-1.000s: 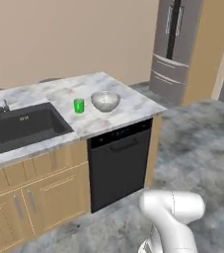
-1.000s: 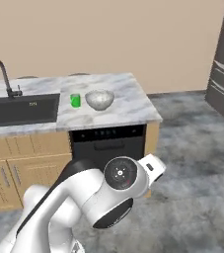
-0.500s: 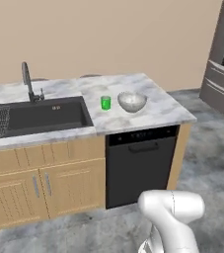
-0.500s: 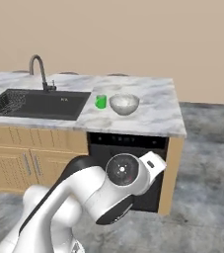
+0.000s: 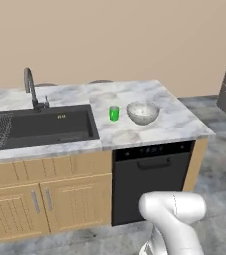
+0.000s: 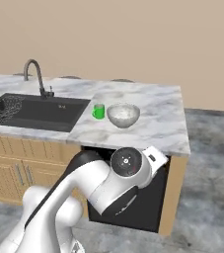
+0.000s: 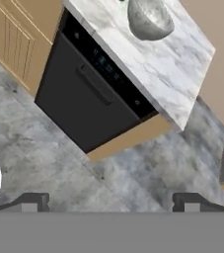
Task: Clear the mugs and bowl far away from the sink.
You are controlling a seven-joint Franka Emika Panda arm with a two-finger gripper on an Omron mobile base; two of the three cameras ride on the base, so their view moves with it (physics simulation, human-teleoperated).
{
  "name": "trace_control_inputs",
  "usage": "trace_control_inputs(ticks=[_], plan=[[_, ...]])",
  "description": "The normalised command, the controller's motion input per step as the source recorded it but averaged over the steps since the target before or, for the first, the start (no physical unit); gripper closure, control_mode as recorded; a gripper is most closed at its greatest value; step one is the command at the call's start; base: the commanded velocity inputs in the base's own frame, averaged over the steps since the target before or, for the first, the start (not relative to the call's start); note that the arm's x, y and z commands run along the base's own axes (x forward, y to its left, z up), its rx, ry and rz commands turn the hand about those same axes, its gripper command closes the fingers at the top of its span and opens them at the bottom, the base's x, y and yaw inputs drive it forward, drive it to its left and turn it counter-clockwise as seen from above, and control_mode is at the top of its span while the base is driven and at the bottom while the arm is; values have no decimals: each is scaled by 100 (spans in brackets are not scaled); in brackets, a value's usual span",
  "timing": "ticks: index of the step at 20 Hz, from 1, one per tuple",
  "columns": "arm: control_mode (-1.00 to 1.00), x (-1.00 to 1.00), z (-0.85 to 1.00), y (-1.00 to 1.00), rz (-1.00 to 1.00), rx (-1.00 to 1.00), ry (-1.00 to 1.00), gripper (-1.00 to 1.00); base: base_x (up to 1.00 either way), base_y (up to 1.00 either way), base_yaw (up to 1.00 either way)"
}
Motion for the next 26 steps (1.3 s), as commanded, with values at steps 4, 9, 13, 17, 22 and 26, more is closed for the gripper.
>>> trace_control_inputs(ticks=[4,9,13,17,22,26], plan=[[100,0,0,0,0,0,0,-100,88,15,0],[100,0,0,0,0,0,0,-100,69,46,0],[100,0,0,0,0,0,0,-100,79,43,0],[100,0,0,0,0,0,0,-100,82,54,0],[100,0,0,0,0,0,0,-100,66,24,-1],[100,0,0,0,0,0,0,-100,22,1,0]])
